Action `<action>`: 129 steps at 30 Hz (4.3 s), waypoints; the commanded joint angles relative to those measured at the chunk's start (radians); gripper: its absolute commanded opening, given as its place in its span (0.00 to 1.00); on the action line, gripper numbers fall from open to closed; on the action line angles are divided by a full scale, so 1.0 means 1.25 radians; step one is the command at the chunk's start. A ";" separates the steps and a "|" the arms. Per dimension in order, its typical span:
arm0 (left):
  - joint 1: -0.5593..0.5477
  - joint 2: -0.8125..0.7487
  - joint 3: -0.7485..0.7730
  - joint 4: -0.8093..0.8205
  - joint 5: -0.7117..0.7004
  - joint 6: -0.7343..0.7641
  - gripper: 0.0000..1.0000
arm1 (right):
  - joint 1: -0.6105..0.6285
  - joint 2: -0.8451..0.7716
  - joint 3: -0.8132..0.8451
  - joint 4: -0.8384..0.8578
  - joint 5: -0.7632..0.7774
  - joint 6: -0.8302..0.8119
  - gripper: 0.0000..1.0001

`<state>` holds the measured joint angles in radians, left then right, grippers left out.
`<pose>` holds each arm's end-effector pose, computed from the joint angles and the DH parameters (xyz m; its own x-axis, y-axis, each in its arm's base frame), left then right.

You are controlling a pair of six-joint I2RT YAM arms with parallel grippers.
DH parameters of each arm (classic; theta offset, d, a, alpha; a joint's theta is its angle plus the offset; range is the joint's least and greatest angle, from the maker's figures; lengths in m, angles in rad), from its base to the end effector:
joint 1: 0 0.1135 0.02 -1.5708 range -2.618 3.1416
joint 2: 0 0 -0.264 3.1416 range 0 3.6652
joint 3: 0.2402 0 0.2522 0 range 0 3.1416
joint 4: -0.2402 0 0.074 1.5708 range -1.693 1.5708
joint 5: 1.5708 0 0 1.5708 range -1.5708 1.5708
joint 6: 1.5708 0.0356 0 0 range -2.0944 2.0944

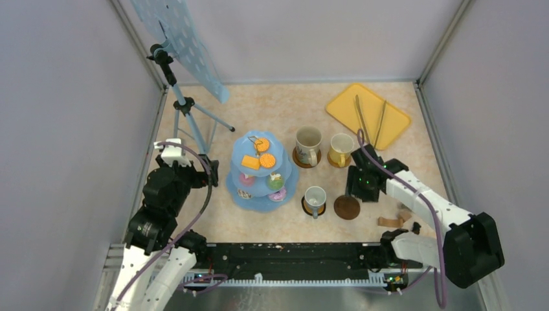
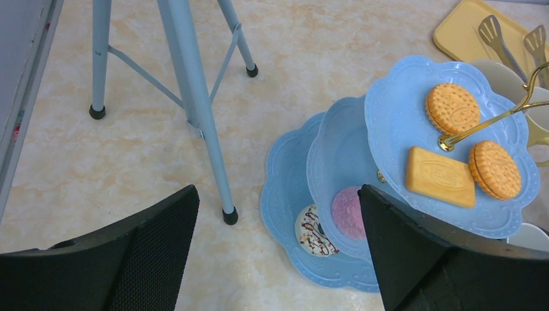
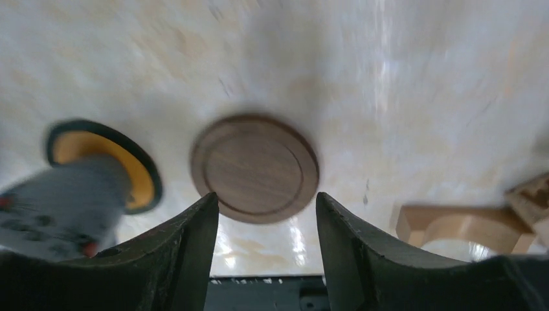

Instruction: Serve the afternoon tea

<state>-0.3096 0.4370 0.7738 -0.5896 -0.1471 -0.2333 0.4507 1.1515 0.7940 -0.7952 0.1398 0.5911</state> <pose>0.0949 -0.0249 0.3355 -0.2702 -0.1537 -0.9505 0.1067 0.9763 -0.1882 0.1888 0.0859 0.2253 -0.8950 0.1799 -0.4081 0.1426 0.9824 0.1205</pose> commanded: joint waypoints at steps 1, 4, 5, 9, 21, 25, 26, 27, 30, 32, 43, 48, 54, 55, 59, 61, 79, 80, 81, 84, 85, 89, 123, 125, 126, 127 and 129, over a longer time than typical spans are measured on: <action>-0.003 0.017 -0.001 0.031 0.009 0.006 0.99 | 0.006 -0.051 -0.095 -0.093 -0.106 0.092 0.56; -0.004 0.027 -0.001 0.031 0.012 0.006 0.99 | 0.044 -0.060 -0.146 -0.128 -0.108 0.120 0.57; -0.005 0.028 -0.001 0.032 0.012 0.006 0.99 | 0.055 -0.066 -0.162 -0.126 -0.108 0.127 0.57; 0.000 0.031 -0.001 0.031 0.009 0.006 0.99 | 0.074 -0.065 -0.194 -0.070 -0.132 0.153 0.60; 0.017 0.047 0.001 0.029 0.012 0.005 0.99 | 0.075 0.027 -0.192 0.089 0.056 0.167 0.59; 0.017 0.047 0.001 0.029 0.015 0.005 0.99 | 0.075 0.027 -0.191 0.106 0.054 0.184 0.59; 0.017 0.048 0.001 0.029 0.015 0.005 0.99 | 0.077 0.013 -0.182 0.092 0.048 0.185 0.59; 0.017 0.048 0.001 0.029 0.015 0.005 0.99 | 0.075 -0.007 -0.172 0.068 0.043 0.181 0.59; 0.017 0.048 0.000 0.030 0.015 0.006 0.99 | 0.076 -0.106 -0.133 -0.030 0.085 0.177 0.59; 0.017 0.052 0.000 0.032 0.019 0.007 0.99 | 0.076 -0.188 -0.121 -0.057 0.140 0.202 0.59; 0.031 0.093 0.006 0.025 0.021 0.004 0.99 | -0.023 -0.255 -0.047 -0.069 0.522 0.389 0.85; 0.054 0.111 0.008 0.024 0.026 0.004 0.99 | -0.304 -0.064 0.071 -0.141 0.433 0.358 0.99; 0.083 0.135 0.017 0.013 0.031 -0.001 0.99 | -0.471 -0.093 0.030 -0.031 0.299 0.317 0.99; 0.087 0.144 0.020 0.010 0.035 0.001 0.99 | -0.488 -0.105 0.019 -0.016 0.279 0.327 0.99; 0.104 0.170 0.044 -0.018 0.050 -0.002 0.99 | -0.580 -0.107 -0.007 0.025 0.256 0.337 0.99; 0.118 0.179 0.046 -0.020 0.050 -0.003 0.99 | -0.635 -0.088 -0.024 0.042 0.229 0.338 0.99; 0.134 0.161 0.044 -0.017 0.054 -0.005 0.98 | -0.675 0.046 -0.129 0.211 0.163 0.384 0.62; 0.134 0.157 0.043 -0.017 0.053 -0.004 0.98 | -0.675 0.052 -0.128 0.212 0.164 0.380 0.56; 0.134 0.152 0.042 -0.016 0.053 -0.004 0.98 | -0.674 0.056 -0.127 0.209 0.165 0.374 0.49; 0.134 0.138 0.039 -0.013 0.054 -0.004 0.99 | -0.674 0.049 -0.124 0.195 0.162 0.338 0.34; 0.134 0.132 0.039 -0.012 0.055 -0.004 0.99 | -0.674 0.041 -0.117 0.184 0.156 0.319 0.28; 0.131 0.106 0.026 0.006 0.054 0.006 0.99 | -0.674 -0.033 -0.108 0.191 0.125 0.209 0.00; 0.087 0.048 0.006 0.027 0.031 0.010 0.99 | 0.151 0.125 0.016 0.075 0.019 -0.139 0.00; 0.087 0.048 0.006 0.027 0.031 0.010 0.99 | 0.151 0.145 0.016 0.072 0.020 -0.136 0.00; 0.087 0.048 0.006 0.027 0.030 0.010 0.99 | 0.151 0.155 0.018 0.068 0.021 -0.134 0.00; 0.087 0.048 0.006 0.026 0.029 0.010 0.99 | 0.151 0.165 0.020 0.065 0.024 -0.132 0.00; 0.087 0.047 0.005 0.026 0.028 0.010 0.99 | 0.151 0.178 0.021 0.064 0.031 -0.130 0.00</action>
<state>-0.1993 0.4953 0.7830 -0.6018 -0.0986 -0.2329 0.6285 1.3441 0.8177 -0.7246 0.1665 0.4370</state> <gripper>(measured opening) 0.987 0.077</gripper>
